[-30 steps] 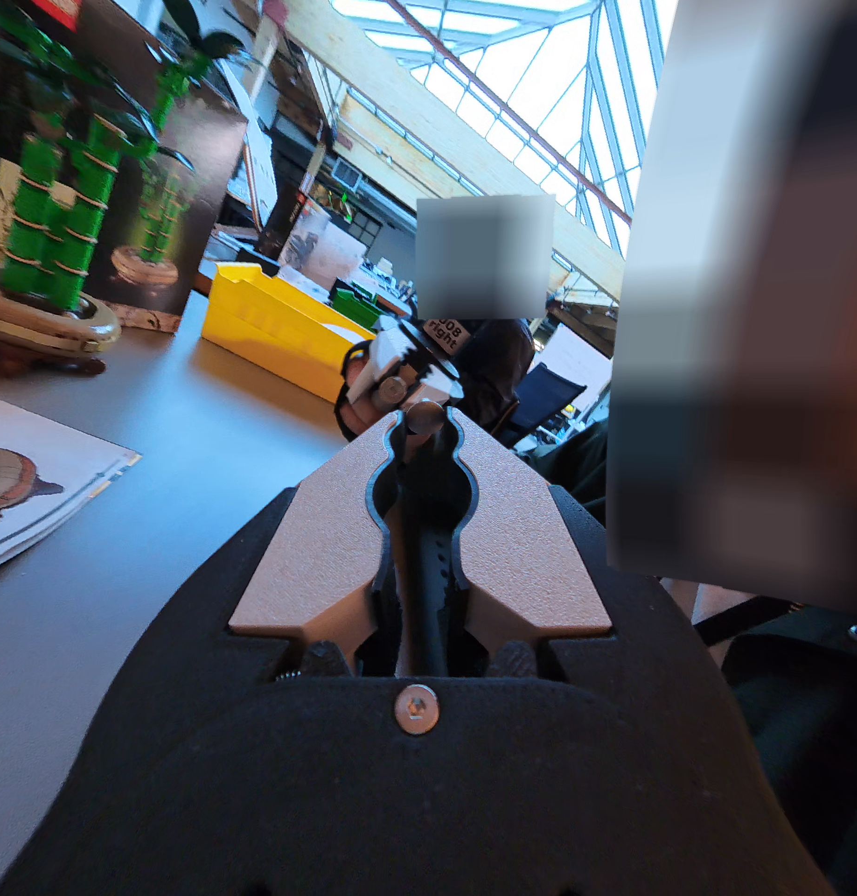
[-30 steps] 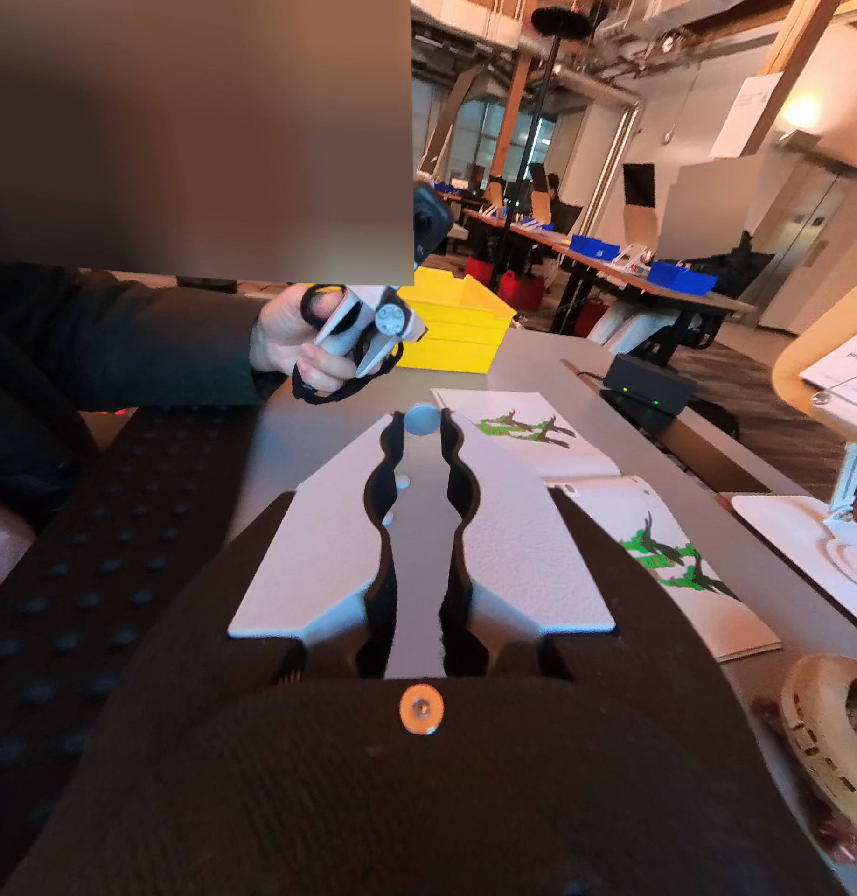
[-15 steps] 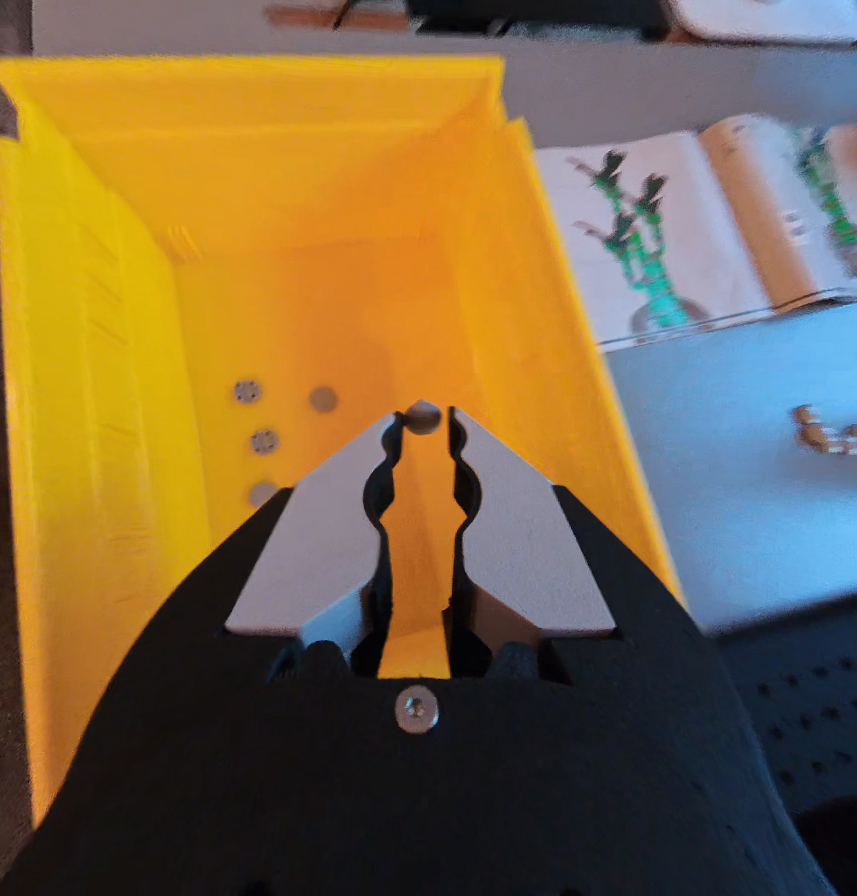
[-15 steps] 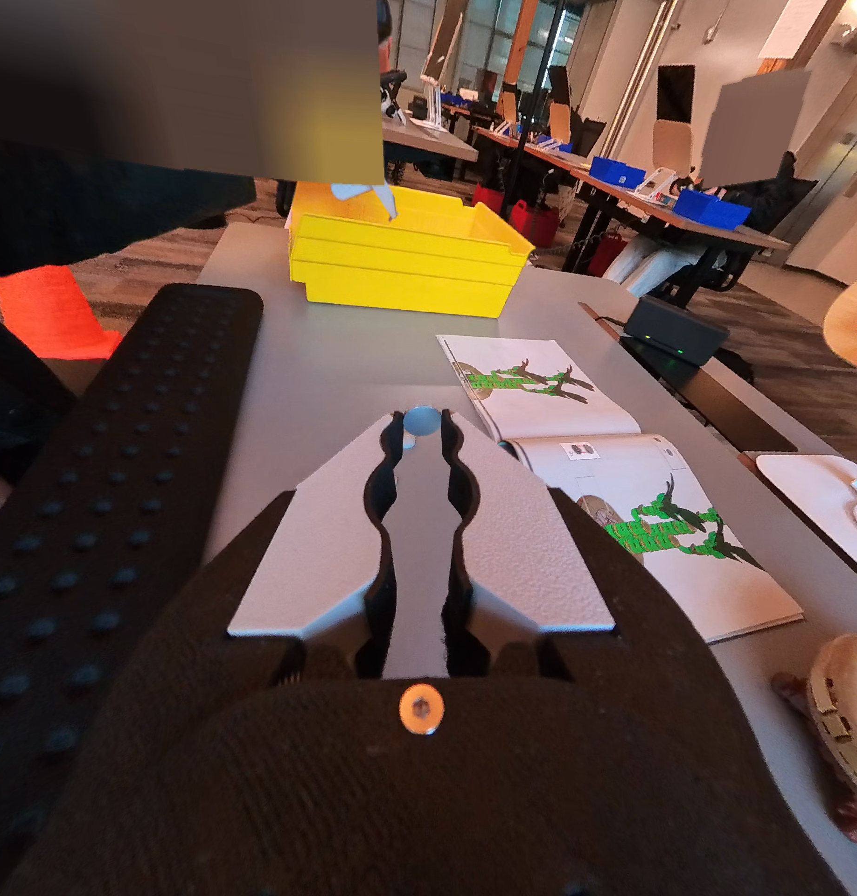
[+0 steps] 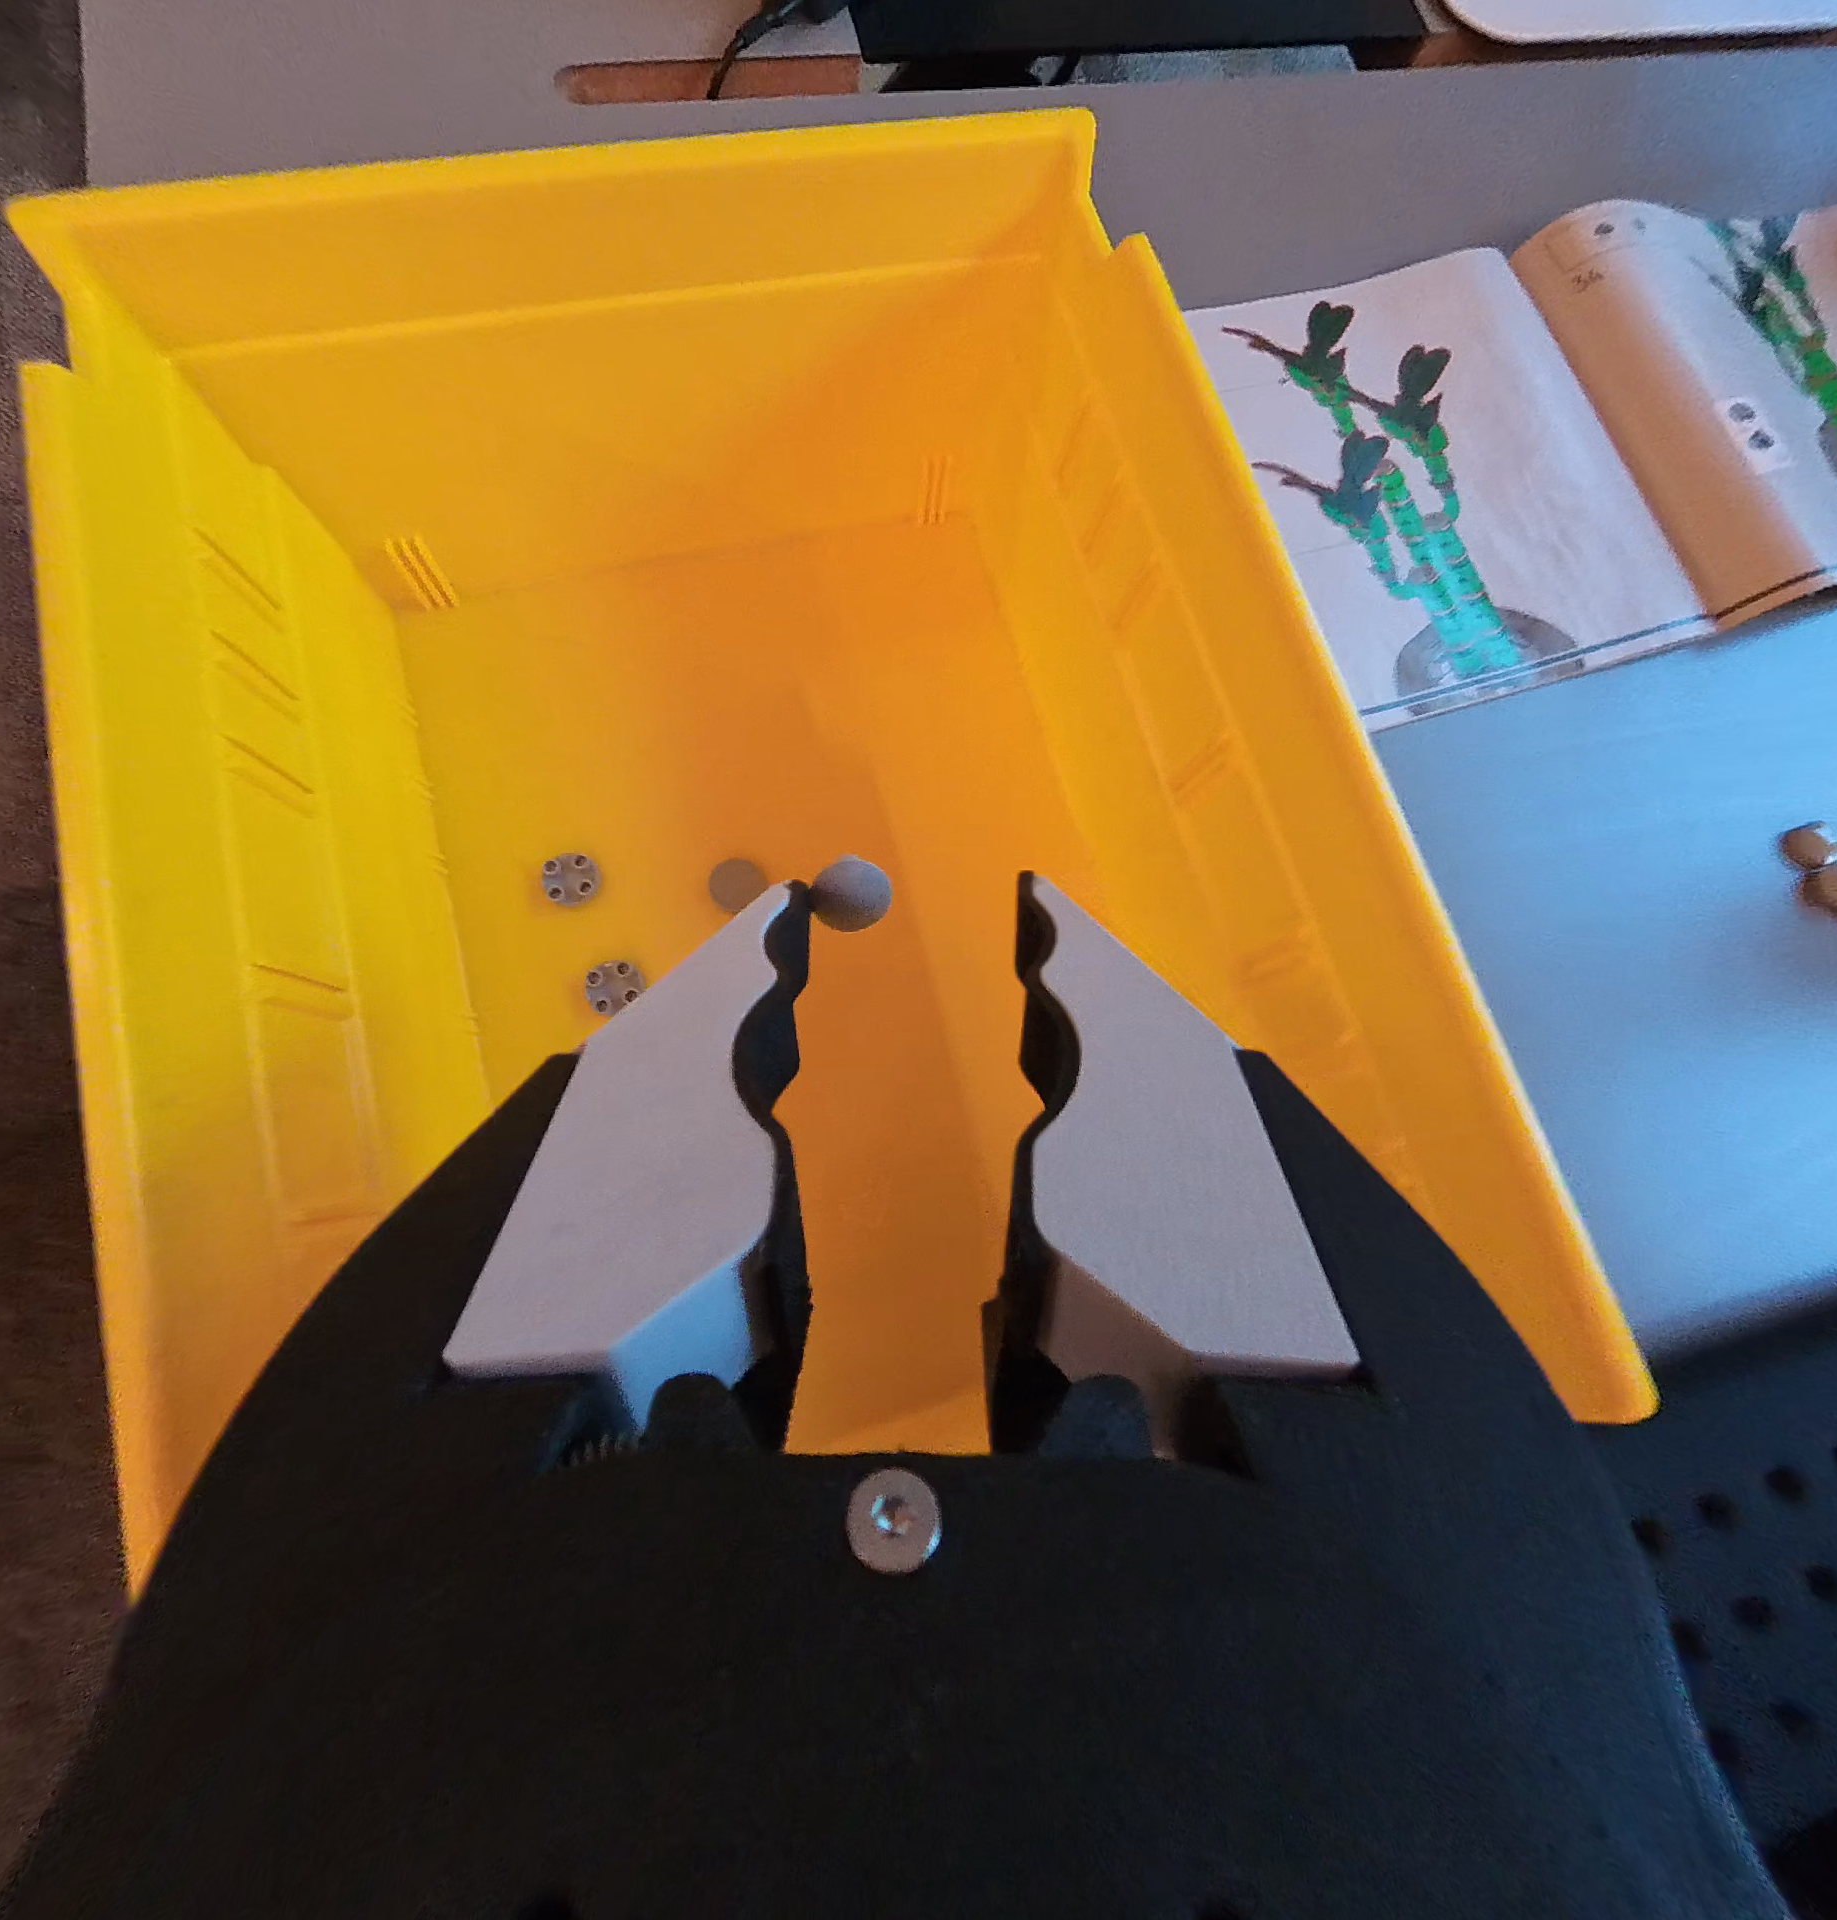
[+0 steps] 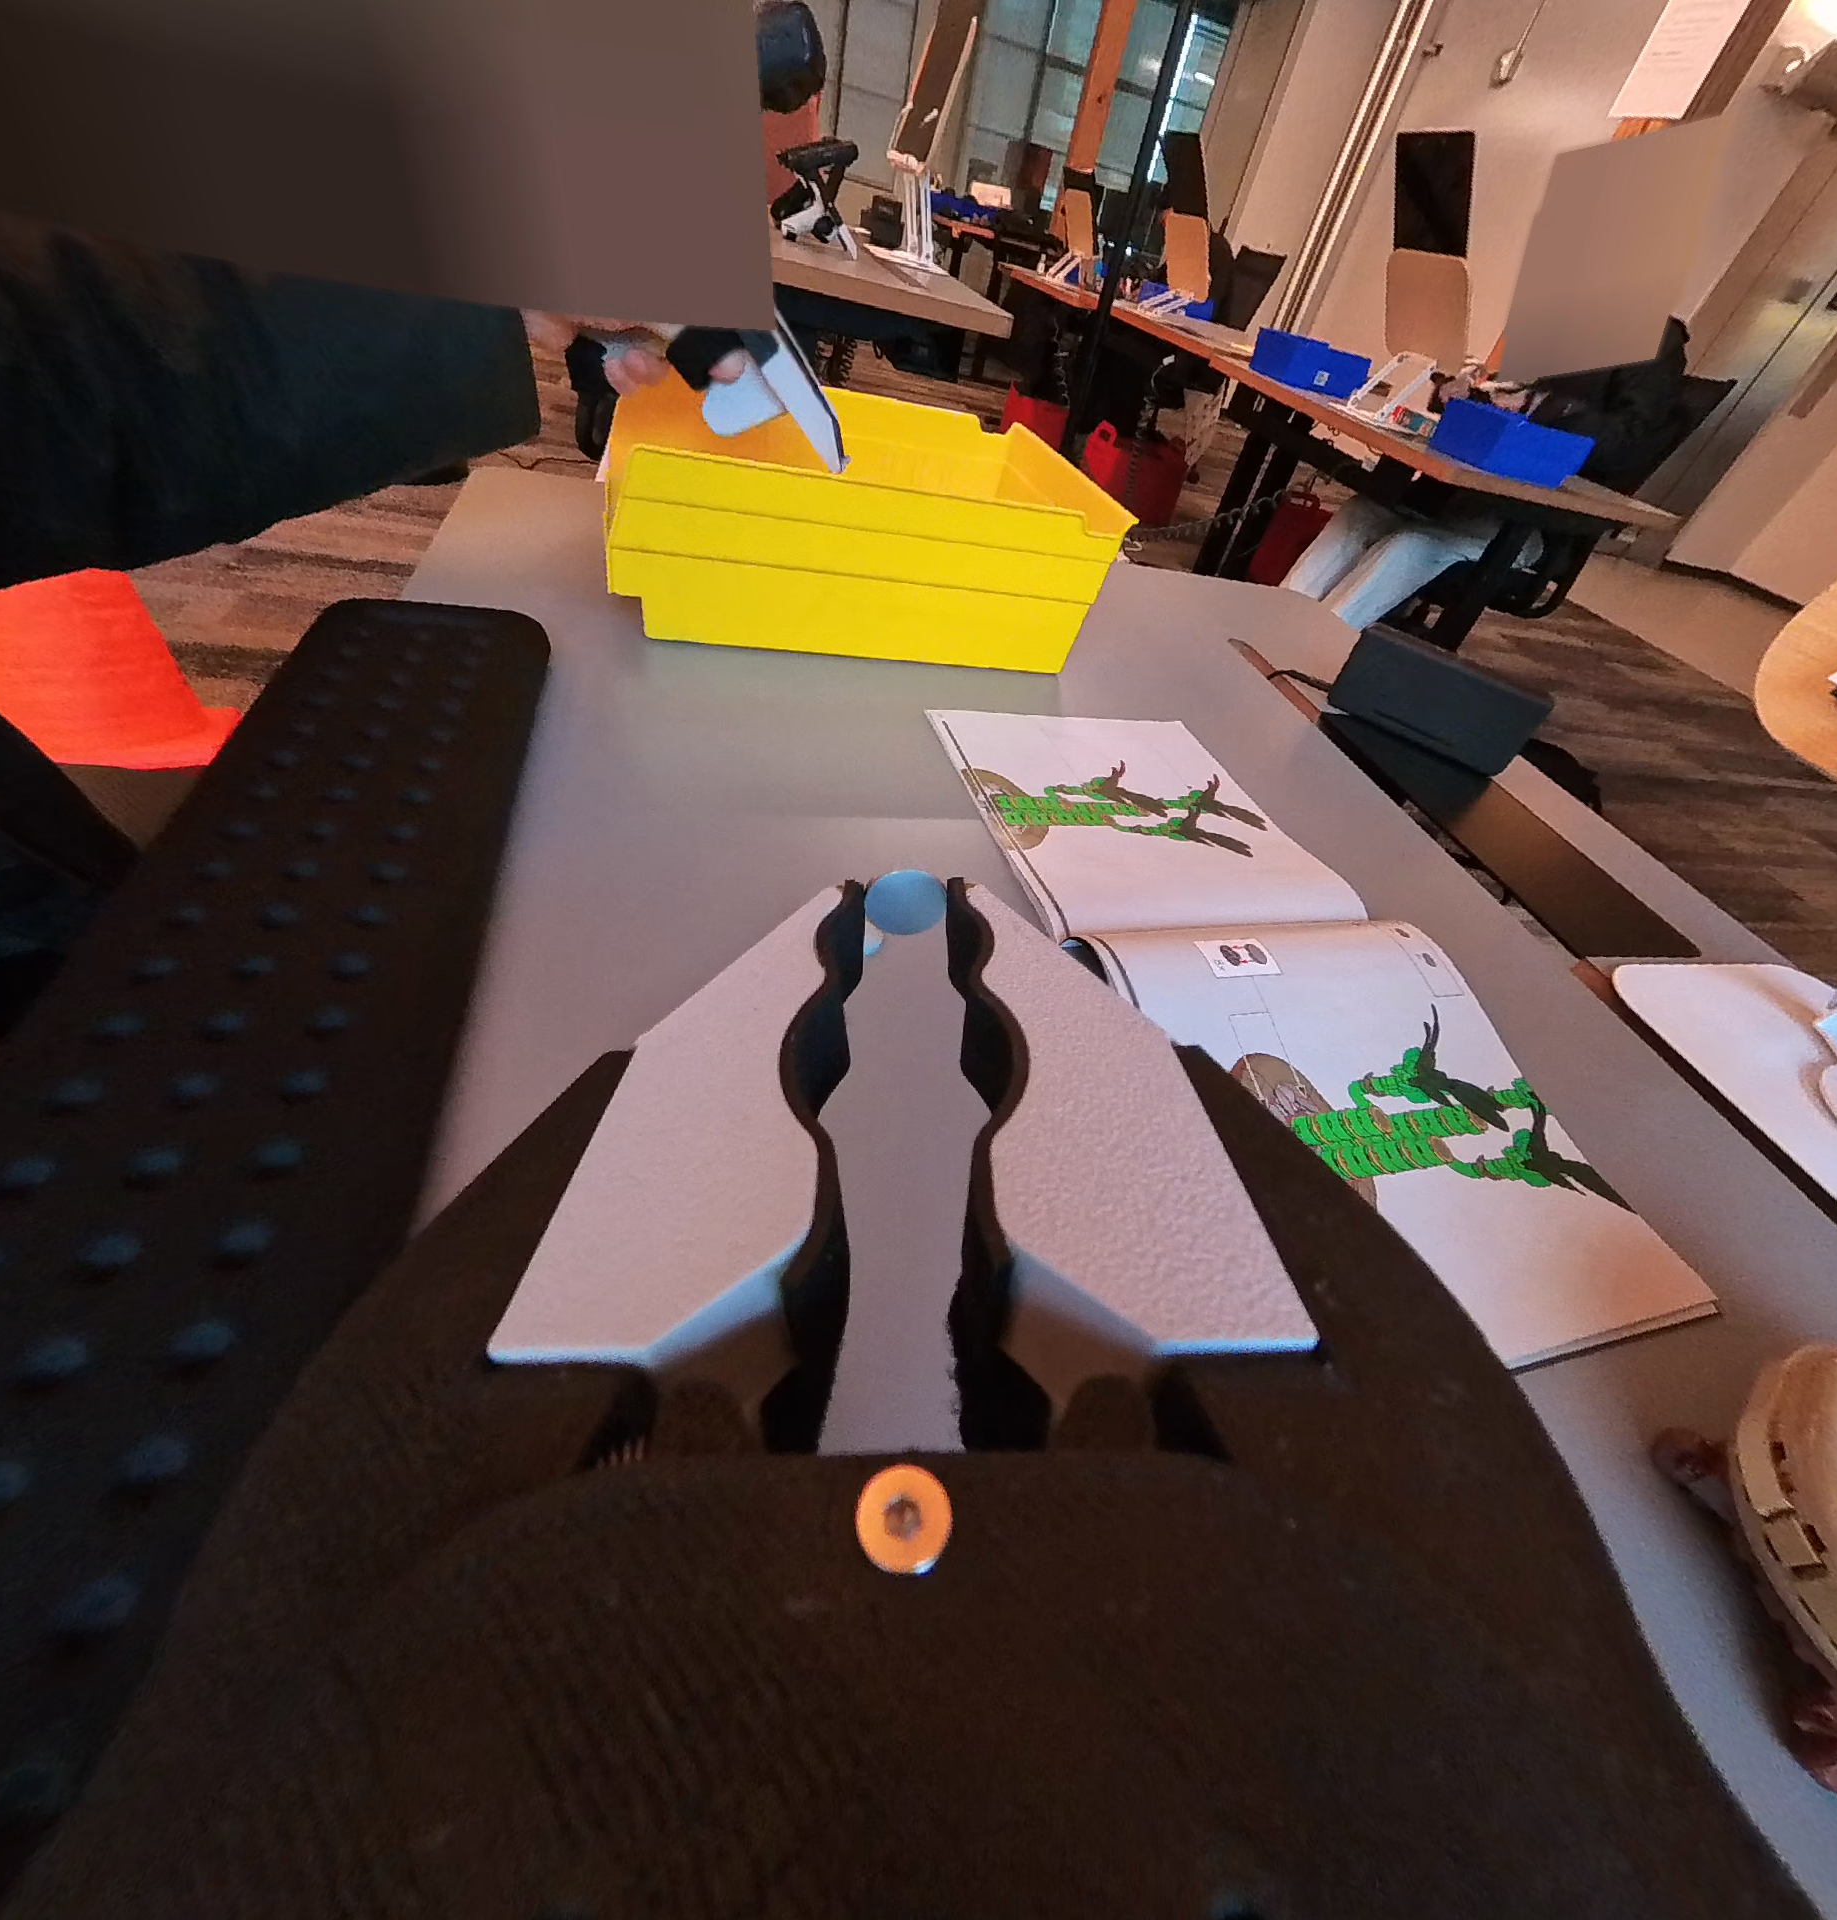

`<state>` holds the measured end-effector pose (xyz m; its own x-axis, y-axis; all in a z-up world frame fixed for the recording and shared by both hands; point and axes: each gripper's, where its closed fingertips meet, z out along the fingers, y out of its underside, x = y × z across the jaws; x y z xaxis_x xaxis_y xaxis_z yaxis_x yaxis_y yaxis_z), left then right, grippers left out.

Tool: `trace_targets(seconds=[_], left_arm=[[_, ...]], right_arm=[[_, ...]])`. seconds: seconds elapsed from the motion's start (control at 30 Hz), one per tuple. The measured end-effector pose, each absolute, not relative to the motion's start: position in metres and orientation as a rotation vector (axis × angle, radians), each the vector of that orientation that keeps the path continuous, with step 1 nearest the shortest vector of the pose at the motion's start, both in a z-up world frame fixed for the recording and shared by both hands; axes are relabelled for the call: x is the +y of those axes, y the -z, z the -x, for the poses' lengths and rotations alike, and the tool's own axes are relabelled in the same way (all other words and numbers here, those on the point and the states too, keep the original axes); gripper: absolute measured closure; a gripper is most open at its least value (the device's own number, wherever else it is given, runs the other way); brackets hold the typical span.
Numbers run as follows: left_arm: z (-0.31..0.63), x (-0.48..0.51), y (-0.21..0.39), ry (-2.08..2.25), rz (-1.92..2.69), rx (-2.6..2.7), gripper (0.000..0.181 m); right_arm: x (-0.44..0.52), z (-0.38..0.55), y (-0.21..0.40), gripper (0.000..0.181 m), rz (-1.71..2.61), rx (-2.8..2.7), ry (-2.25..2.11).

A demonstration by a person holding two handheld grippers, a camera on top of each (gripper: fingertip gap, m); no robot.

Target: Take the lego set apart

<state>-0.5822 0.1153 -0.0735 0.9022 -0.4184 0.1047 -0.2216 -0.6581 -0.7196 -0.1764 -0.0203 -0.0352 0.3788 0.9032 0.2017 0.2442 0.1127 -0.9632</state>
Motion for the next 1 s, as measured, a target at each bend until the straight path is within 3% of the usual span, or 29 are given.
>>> trace_targets(seconds=[0.07, 0.2, 0.53, 0.67, 0.7, 0.77, 0.9, 0.93, 0.97, 1.0], left_arm=[[0.582, 0.113, 0.075, 0.298, 2.305, 0.507, 0.157], [0.573, 0.11, 0.075, 0.38, 2.311, 0.508, 0.167], [0.569, 0.106, 0.076, 0.421, 2.306, 0.526, 0.167], [0.573, 0.11, 0.07, 0.369, 2.281, 0.508, 0.12], [0.573, 0.11, 0.068, 0.363, 2.267, 0.523, 0.129], [0.573, 0.109, 0.066, 0.297, 2.23, 0.589, 0.167], [0.581, 0.109, 0.073, 0.099, 2.226, 0.686, 0.164], [0.582, 0.111, 0.073, 0.068, 2.215, 0.685, 0.15], [0.582, 0.111, 0.074, 0.048, 2.215, 0.692, 0.147], [0.58, 0.109, 0.074, 0.049, 2.209, 0.718, 0.165]], right_arm=[[-0.021, 0.177, 0.036, 0.167, 1.411, -1.123, -0.677], [-0.022, 0.178, 0.037, 0.167, 1.412, -1.133, -0.676], [-0.022, 0.179, 0.04, 0.167, 1.42, -1.148, -0.675], [-0.022, 0.18, 0.042, 0.167, 1.425, -1.152, -0.678], [-0.022, 0.18, 0.042, 0.167, 1.425, -1.153, -0.678], [-0.022, 0.18, 0.042, 0.167, 1.425, -1.154, -0.678], [-0.022, 0.18, 0.042, 0.167, 1.427, -1.154, -0.679], [-0.022, 0.18, 0.043, 0.167, 1.428, -1.154, -0.678], [-0.022, 0.18, 0.043, 0.167, 1.429, -1.153, -0.676], [-0.021, 0.18, 0.044, 0.167, 1.433, -1.15, -0.676]])
